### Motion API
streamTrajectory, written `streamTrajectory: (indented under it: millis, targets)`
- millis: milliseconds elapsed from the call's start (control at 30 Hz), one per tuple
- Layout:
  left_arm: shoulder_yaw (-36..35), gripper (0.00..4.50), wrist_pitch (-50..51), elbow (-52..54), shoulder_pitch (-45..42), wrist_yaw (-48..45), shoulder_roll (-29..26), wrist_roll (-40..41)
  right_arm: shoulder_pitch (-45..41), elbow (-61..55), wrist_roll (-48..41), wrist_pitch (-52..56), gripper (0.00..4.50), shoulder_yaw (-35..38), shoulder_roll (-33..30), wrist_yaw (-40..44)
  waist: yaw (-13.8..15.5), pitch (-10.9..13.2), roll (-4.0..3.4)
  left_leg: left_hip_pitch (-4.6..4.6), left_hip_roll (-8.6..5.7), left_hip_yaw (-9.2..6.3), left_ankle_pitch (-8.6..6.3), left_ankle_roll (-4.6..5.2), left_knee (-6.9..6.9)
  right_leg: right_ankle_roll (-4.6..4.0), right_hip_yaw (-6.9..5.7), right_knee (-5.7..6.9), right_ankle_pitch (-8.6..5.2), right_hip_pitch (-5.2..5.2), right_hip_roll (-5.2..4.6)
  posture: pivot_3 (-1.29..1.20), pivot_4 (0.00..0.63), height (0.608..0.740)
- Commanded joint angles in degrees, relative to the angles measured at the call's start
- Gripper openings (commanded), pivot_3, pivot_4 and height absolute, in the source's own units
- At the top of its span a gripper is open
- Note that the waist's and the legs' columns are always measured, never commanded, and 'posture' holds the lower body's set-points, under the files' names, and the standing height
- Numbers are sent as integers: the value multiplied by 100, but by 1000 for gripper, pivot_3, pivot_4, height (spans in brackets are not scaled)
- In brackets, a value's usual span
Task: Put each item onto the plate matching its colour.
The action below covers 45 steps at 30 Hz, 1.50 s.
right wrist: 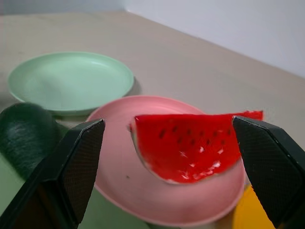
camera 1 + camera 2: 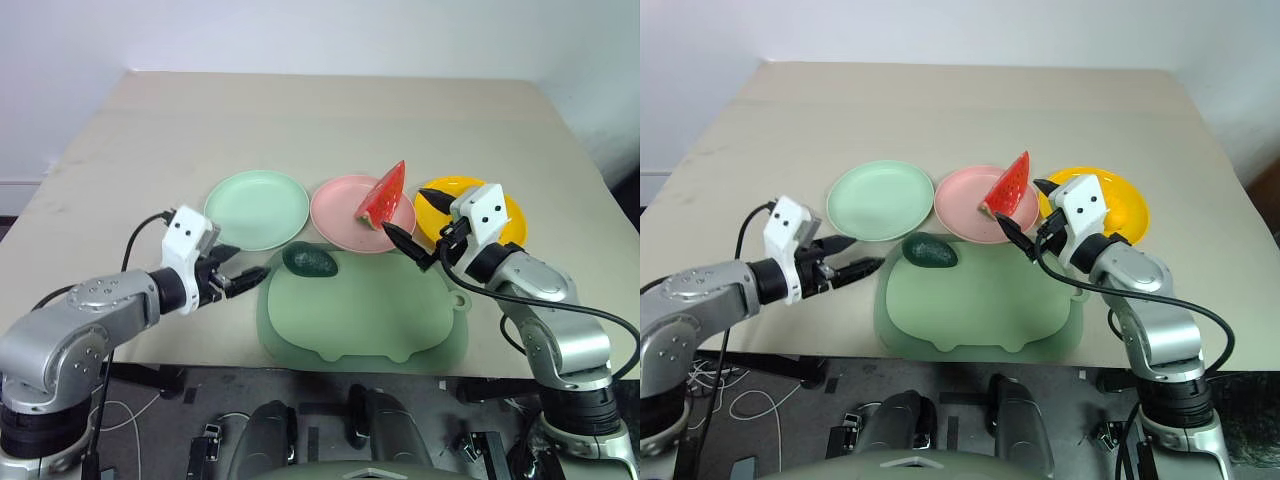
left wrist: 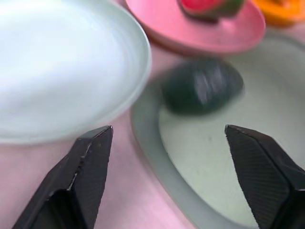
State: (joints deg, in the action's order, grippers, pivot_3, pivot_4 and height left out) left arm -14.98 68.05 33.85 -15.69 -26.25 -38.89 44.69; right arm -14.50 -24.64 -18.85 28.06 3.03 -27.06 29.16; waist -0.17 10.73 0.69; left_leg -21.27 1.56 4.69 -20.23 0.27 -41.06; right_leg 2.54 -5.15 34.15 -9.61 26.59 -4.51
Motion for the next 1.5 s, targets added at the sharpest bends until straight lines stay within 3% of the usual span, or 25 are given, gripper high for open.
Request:
streamTrajectory:
  millis: [33, 233, 400, 667, 800, 967, 1067, 1500]
  targets:
    - [-145, 4353, -131, -178, -176, -330, -95, 286, 30, -153, 75, -250, 4500, -24, 182, -173, -11, 0, 0, 0, 0, 0, 0, -1, 0, 0, 0, 0, 0, 1, 0, 0, 150, 740]
    - [90, 4467, -129, -442, -366, -386, -399, 116, 114, -188, 179, -389, 4500, -175, 436, -349, -36, 0, 0, -1, 1, 0, 13, -23, 1, 0, 0, 1, 0, 2, 2, 0, 150, 740]
    - [1037, 4467, -2138, -594, -145, -1297, -1186, -1331, 106, -76, 194, -477, 4500, -200, 630, -468, -42, 1, -4, -1, 1, 2, 14, -26, 3, -1, 0, 0, -1, 5, 2, 0, 150, 740]
    - [1741, 4467, -4493, -2575, -866, -3753, -1405, -1994, 9, 201, 252, -618, 4500, -310, 747, -427, -35, 2, -5, -5, 1, 11, 2, -4, 4, -19, -1, 1, -11, 10, 2, 0, 150, 740]
    - [2155, 4467, -5463, -3998, -1869, -4751, -1221, -2476, 324, -13, -38, -389, 4500, -85, 531, -208, -10, 1, -3, -9, -2, 23, 2, -4, 2, -8, -5, 0, -5, 9, 3, 0, 150, 740]
    - [2617, 4467, -6120, -4959, -2755, -5825, -912, -2804, 1085, -629, -1214, 259, 4500, 329, 134, 498, 37, 1, -3, -9, -5, 29, 2, -3, 1, 2, -4, -2, 0, 6, 2, 0, 150, 740]
    - [2815, 4467, -6489, -5408, -3101, -6264, -697, -3011, 1550, -932, -1409, 369, 4500, 320, -259, 865, 58, 1, -1, -8, -5, 31, -3, 5, -2, 2, -3, -4, 0, 6, 3, 0, 150, 740]
    - [3557, 4467, -8165, -7472, -4310, -6625, 447, -3728, 1602, -1143, -1397, 422, 4500, 8, -73, 349, 92, 1, 5, -9, -5, 21, -7, 14, -16, 3, -3, -2, 0, -1, 2, 0, 150, 740]
